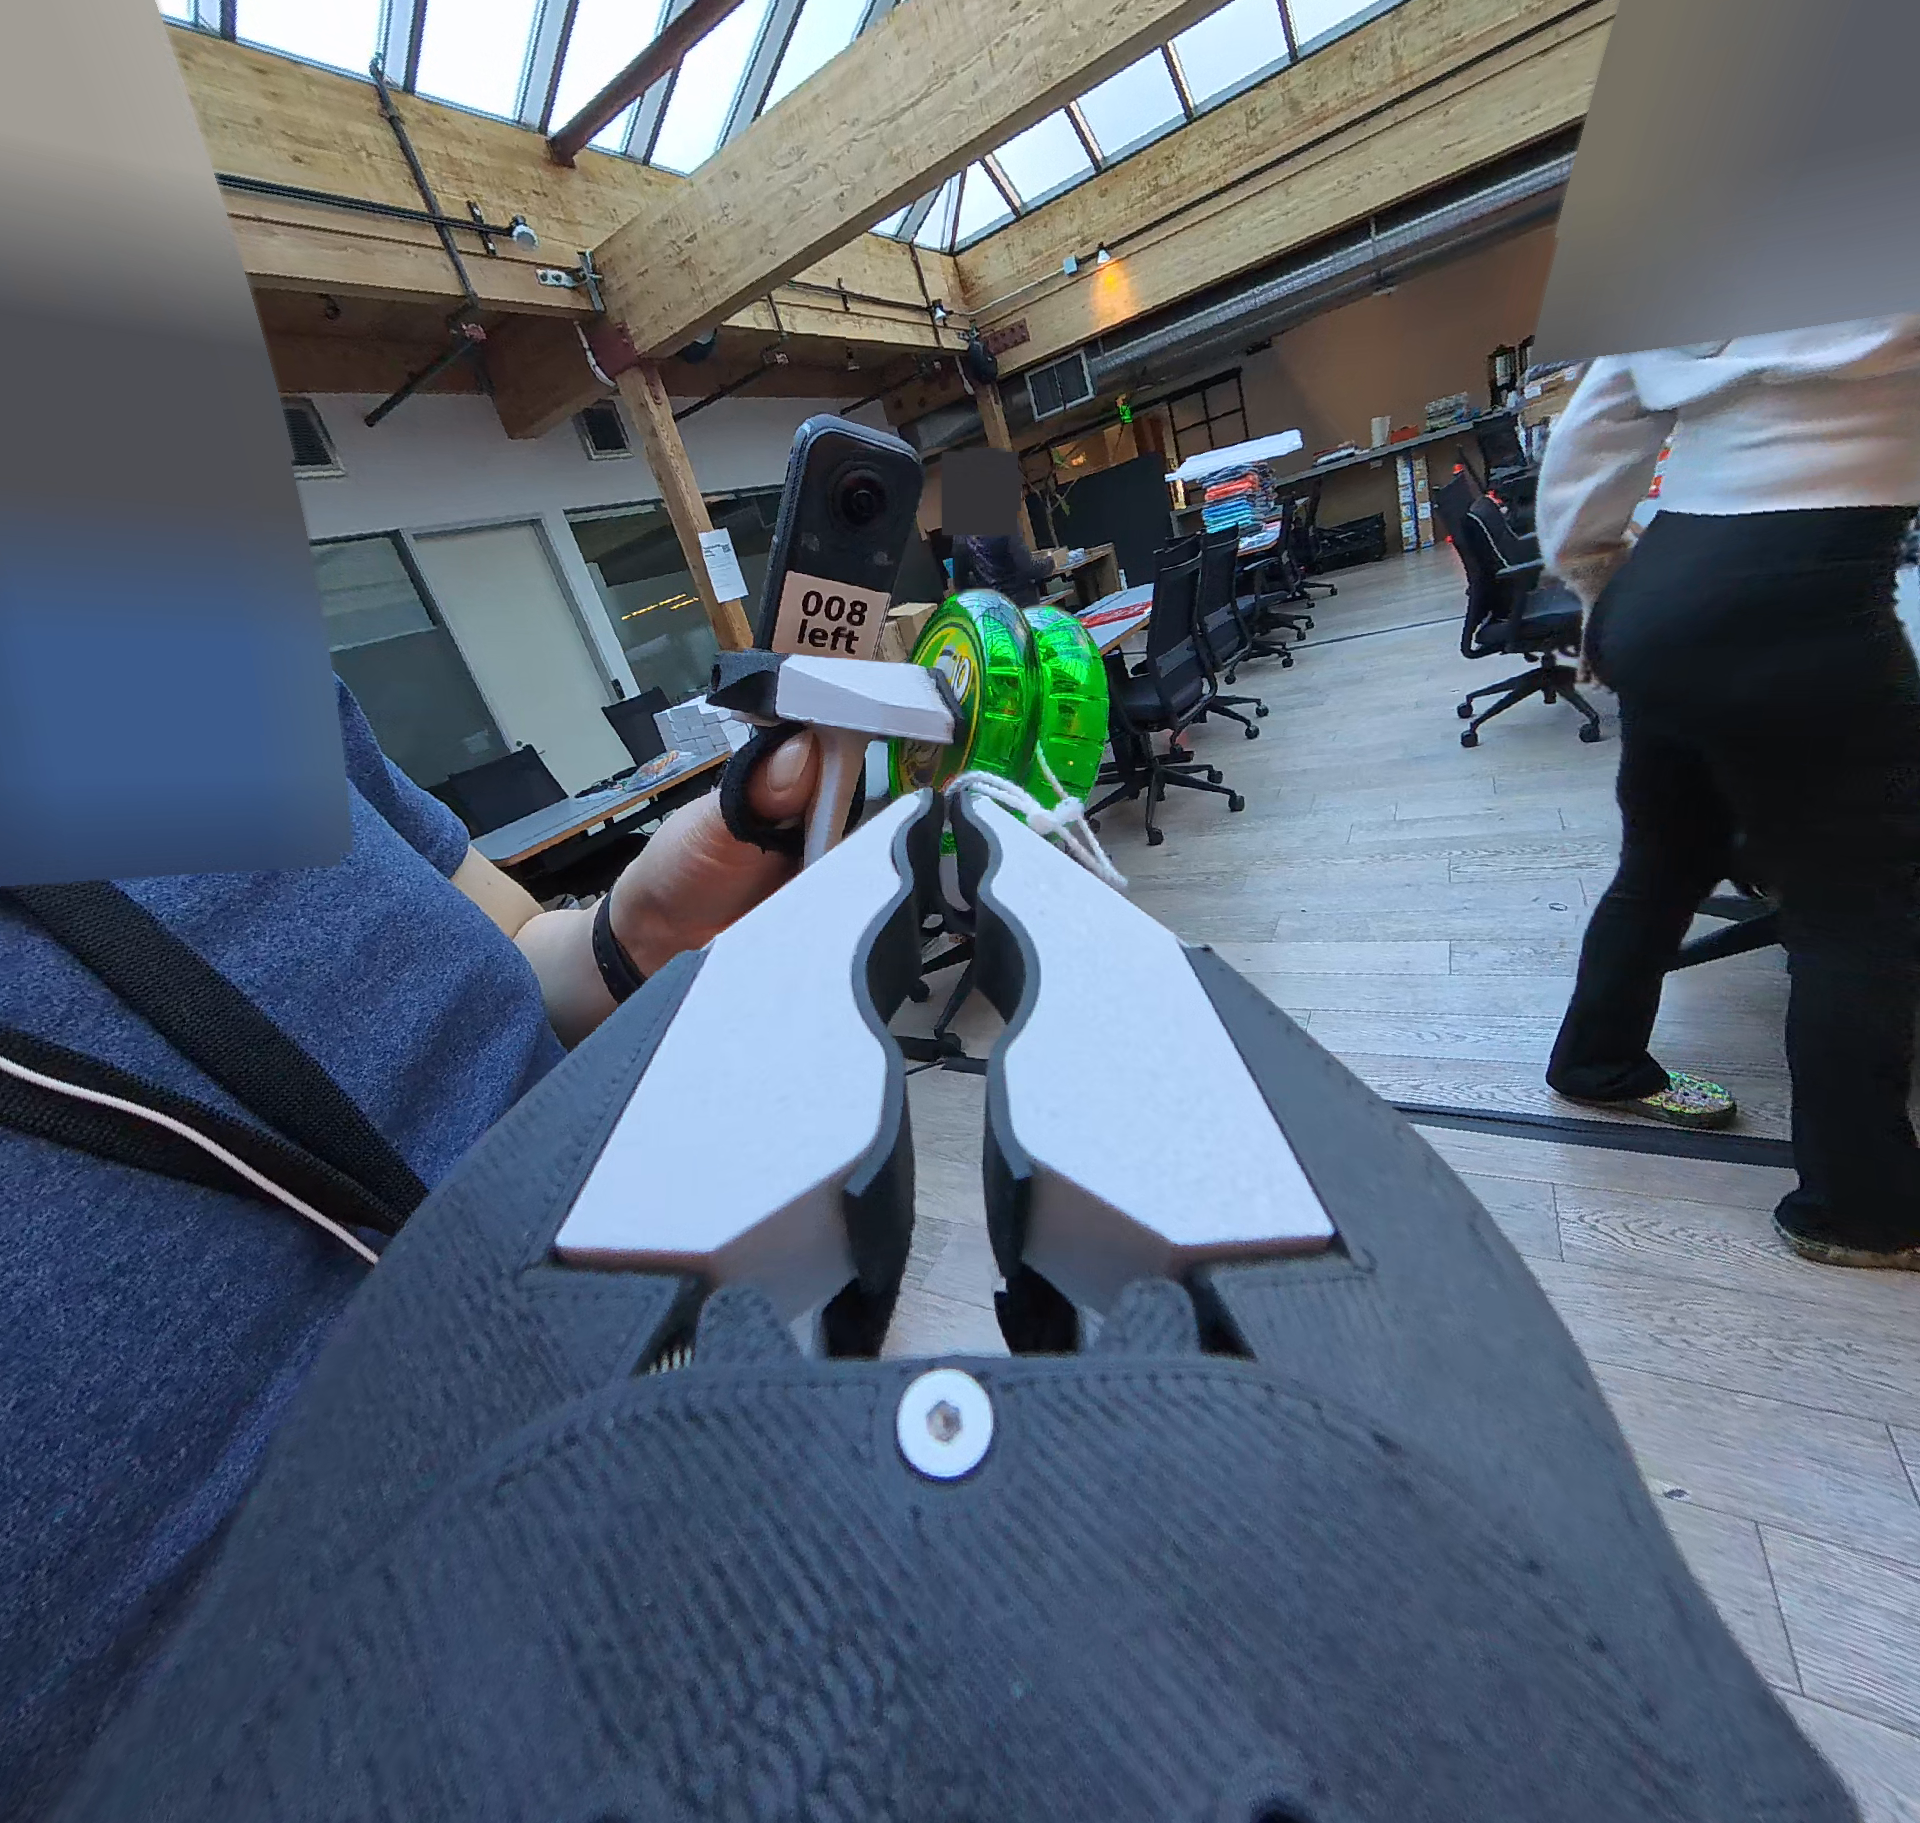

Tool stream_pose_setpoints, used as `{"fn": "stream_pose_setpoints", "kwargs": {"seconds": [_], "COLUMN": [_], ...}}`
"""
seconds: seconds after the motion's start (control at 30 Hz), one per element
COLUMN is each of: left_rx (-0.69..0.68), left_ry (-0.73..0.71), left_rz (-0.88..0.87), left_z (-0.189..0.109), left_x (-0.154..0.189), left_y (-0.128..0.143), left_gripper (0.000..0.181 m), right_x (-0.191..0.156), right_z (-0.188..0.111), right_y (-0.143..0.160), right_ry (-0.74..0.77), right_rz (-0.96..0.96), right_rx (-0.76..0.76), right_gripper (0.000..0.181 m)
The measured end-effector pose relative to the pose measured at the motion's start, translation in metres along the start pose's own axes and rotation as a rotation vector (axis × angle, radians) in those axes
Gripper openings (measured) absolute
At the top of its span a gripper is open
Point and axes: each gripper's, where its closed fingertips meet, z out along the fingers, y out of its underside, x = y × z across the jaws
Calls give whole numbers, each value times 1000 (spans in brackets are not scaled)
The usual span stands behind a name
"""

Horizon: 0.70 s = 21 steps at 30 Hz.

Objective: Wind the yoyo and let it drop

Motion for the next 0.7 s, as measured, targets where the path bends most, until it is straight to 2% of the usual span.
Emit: {"fn": "stream_pose_setpoints", "kwargs": {"seconds": [0.33, 0.7], "left_rx": [2, -43], "left_ry": [30, -11], "left_rz": [38, 91], "left_z": [-2, 0], "left_x": [11, 5], "left_y": [-5, 2], "left_gripper": [27, 27], "right_x": [3, 1], "right_z": [0, -1], "right_y": [3, 10], "right_ry": [30, 59], "right_rz": [0, -60], "right_rx": [-20, -77], "right_gripper": [0, 0]}}
